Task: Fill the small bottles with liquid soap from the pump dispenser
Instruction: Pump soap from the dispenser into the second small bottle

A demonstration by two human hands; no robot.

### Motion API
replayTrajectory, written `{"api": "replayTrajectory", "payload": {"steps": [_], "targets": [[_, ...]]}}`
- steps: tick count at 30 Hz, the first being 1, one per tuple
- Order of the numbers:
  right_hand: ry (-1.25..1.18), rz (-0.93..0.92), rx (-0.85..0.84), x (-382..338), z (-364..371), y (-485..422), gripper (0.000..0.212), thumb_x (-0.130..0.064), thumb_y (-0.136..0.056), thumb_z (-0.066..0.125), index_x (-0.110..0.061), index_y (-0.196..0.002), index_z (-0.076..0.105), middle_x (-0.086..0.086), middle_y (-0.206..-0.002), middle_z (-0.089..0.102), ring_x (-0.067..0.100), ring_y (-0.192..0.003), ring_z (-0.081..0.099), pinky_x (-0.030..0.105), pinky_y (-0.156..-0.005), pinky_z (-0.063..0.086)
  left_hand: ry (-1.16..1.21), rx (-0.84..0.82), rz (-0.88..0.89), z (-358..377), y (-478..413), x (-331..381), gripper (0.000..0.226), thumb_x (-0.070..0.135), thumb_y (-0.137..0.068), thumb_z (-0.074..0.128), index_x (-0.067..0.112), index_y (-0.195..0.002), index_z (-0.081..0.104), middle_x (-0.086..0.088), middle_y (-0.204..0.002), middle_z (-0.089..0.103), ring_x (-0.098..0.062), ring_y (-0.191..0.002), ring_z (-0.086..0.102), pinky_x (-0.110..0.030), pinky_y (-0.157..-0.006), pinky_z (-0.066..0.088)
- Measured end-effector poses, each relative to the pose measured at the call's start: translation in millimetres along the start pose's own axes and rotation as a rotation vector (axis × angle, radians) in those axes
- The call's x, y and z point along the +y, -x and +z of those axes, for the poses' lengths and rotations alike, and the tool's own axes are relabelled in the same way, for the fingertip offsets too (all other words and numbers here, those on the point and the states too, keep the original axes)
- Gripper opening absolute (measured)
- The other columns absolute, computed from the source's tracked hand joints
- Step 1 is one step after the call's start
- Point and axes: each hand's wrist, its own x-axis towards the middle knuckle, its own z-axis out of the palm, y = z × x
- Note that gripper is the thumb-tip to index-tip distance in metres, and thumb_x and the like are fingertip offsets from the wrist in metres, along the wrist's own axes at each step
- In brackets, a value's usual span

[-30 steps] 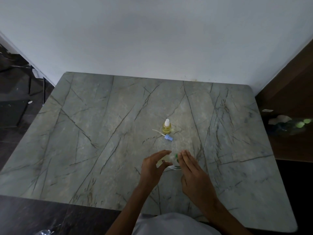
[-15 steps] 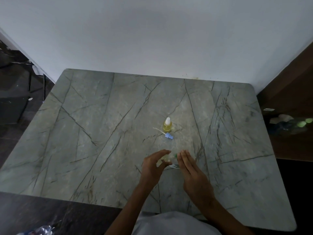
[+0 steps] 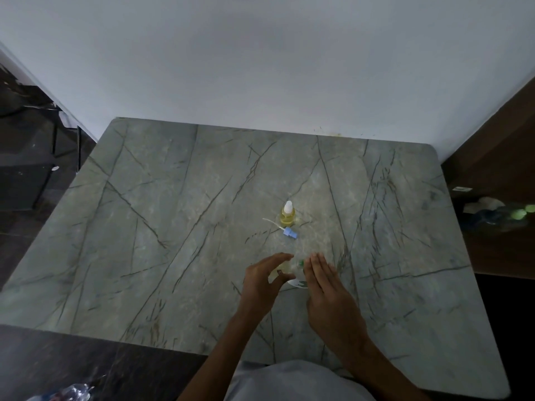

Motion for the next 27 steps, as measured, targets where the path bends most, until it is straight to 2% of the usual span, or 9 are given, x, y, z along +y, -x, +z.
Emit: {"api": "replayTrajectory", "payload": {"steps": [9, 15, 21, 27], "targets": [[-0.037, 0.0, 0.007, 3, 10, 4, 0.06, 0.003, -0.077, 0.032, 0.01, -0.133, 0.049, 0.027, -0.14, 0.047, 0.038, -0.133, 0.044, 0.043, -0.108, 0.039, 0.015, -0.007, -0.019, 2, 0, -4, 0.042, 0.015, -0.072, 0.083, 0.017, -0.112, 0.071, 0.012, -0.112, 0.066, 0.006, -0.103, 0.059, -0.004, -0.089, 0.043], [-0.059, 0.016, 0.002, 3, 10, 2, 0.057, 0.0, -0.079, 0.035, 0.009, -0.133, 0.05, 0.026, -0.139, 0.05, 0.037, -0.132, 0.046, 0.045, -0.106, 0.042, 0.009, -0.01, -0.02, 2, 0, -5, 0.042, 0.015, -0.07, 0.084, 0.015, -0.111, 0.072, 0.003, -0.111, 0.072, 0.002, -0.1, 0.063, -0.006, -0.088, 0.045], [-0.047, 0.039, 0.015, -2, -1, -3, 0.055, -0.009, -0.081, 0.038, 0.008, -0.13, 0.054, 0.024, -0.136, 0.053, 0.035, -0.129, 0.05, 0.046, -0.102, 0.047, 0.011, 0.007, 0.009, -1, -2, 1, 0.04, 0.013, -0.072, 0.083, 0.013, -0.11, 0.071, 0.013, -0.109, 0.064, 0.009, -0.103, 0.055, 0.001, -0.087, 0.04], [-0.055, 0.013, 0.018, 2, -2, -1, 0.053, -0.004, -0.083, 0.035, 0.008, -0.131, 0.053, 0.025, -0.137, 0.053, 0.035, -0.13, 0.049, 0.045, -0.104, 0.046, 0.019, -0.005, -0.006, -2, -1, 1, 0.041, 0.015, -0.072, 0.083, 0.017, -0.111, 0.071, 0.013, -0.109, 0.066, 0.008, -0.102, 0.057, 0.0, -0.086, 0.041]]}}
